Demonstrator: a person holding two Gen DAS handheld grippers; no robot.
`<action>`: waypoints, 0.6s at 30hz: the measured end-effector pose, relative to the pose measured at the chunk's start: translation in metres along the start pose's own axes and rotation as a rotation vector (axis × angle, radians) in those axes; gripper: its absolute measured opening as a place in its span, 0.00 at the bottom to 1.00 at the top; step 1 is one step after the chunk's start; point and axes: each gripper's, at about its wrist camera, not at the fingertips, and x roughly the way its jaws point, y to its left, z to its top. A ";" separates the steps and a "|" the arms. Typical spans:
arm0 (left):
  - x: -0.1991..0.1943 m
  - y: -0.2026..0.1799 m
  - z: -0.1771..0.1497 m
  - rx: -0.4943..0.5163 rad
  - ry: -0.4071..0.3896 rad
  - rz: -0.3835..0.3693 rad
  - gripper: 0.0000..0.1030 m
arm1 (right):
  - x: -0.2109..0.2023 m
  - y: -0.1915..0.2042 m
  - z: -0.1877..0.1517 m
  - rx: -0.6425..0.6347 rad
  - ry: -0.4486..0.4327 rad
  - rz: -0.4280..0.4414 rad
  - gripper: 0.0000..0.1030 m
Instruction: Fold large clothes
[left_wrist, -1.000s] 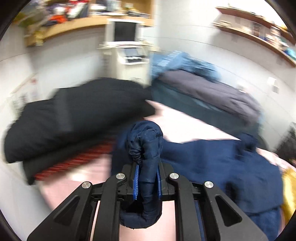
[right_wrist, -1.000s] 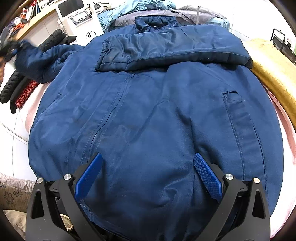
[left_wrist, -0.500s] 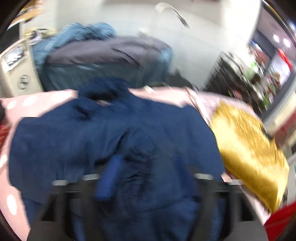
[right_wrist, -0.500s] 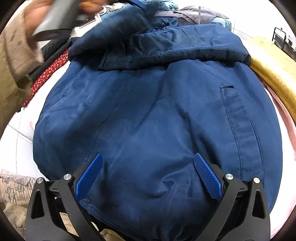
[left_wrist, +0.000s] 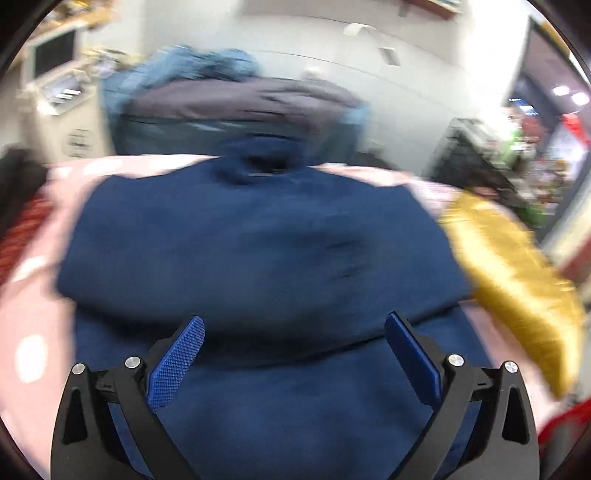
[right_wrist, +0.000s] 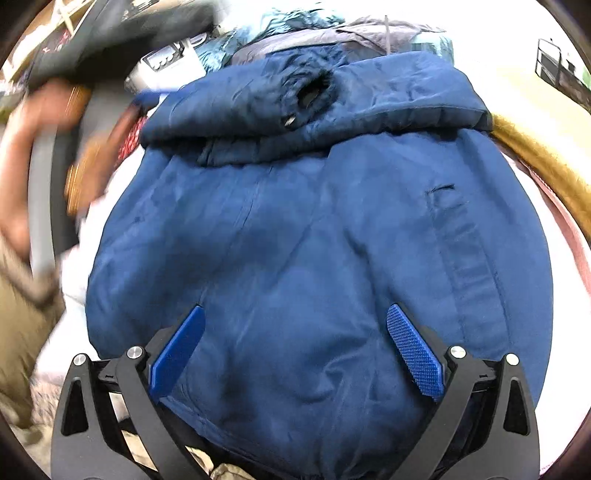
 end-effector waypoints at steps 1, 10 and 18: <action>-0.002 0.016 -0.011 -0.004 -0.003 0.064 0.94 | 0.001 -0.003 0.004 0.015 0.000 0.003 0.95; -0.007 0.120 -0.103 -0.237 0.133 0.252 0.94 | 0.017 0.006 0.077 0.068 -0.052 0.078 0.95; -0.013 0.156 -0.136 -0.356 0.179 0.236 0.94 | 0.066 0.033 0.173 0.023 -0.115 -0.005 0.71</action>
